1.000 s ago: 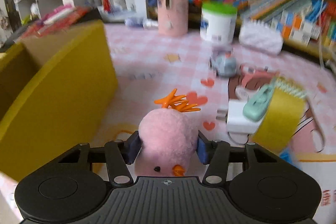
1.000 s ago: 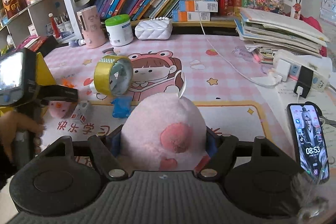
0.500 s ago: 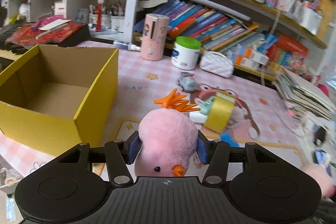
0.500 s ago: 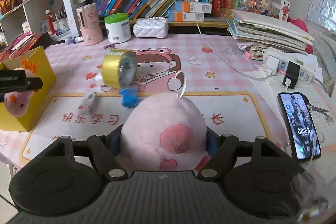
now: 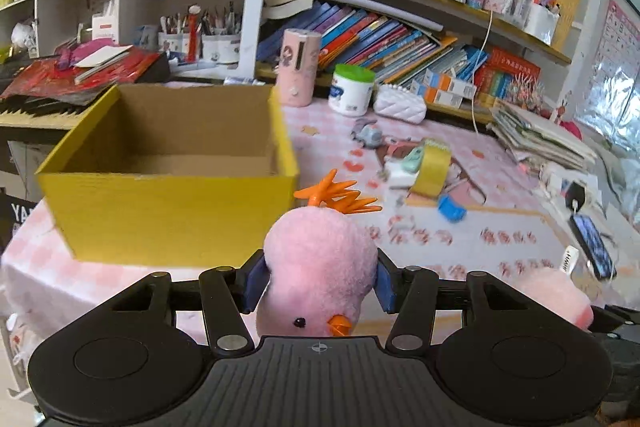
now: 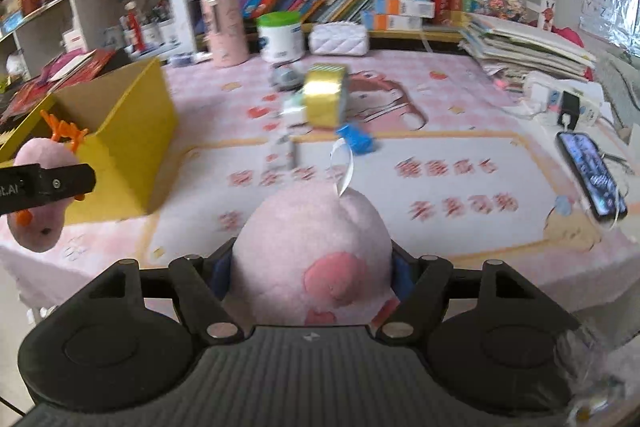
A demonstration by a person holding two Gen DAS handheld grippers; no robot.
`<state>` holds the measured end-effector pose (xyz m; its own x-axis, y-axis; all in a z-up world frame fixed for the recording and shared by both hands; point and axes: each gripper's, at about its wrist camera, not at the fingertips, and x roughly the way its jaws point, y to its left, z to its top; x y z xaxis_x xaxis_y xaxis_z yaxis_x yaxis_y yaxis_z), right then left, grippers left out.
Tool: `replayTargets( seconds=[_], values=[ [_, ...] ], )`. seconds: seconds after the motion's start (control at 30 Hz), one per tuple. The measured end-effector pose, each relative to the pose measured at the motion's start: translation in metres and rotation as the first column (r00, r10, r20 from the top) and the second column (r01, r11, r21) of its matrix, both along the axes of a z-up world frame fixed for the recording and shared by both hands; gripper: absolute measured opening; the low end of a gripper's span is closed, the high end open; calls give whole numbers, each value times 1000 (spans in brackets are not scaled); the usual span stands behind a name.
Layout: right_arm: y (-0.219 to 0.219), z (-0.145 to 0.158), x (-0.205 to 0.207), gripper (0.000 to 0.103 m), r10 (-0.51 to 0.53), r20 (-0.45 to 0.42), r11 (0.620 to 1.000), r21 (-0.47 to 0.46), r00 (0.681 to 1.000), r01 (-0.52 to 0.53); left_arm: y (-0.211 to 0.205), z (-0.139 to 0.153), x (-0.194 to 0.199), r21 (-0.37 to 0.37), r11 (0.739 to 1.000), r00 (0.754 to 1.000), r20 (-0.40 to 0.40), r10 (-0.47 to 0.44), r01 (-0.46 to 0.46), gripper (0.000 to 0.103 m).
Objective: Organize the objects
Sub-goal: 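Carry both pink pigs into the yellow box with both tools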
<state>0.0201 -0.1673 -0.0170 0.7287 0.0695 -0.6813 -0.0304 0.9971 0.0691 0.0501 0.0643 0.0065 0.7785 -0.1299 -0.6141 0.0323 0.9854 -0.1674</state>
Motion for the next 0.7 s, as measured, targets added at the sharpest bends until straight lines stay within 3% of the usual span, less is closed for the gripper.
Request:
replayTargets(
  seconds=[0.3,0.7],
  values=[
    [68,-2,-41,72,18,-18,999,40,1000,-17,53,0,-35,0,1000,1000,-13,-7,7,52],
    [117,8,-53,72,96,5,995,5,995,-96,101,6,-53,-55,997,998,30,48,-46,52]
  ],
)
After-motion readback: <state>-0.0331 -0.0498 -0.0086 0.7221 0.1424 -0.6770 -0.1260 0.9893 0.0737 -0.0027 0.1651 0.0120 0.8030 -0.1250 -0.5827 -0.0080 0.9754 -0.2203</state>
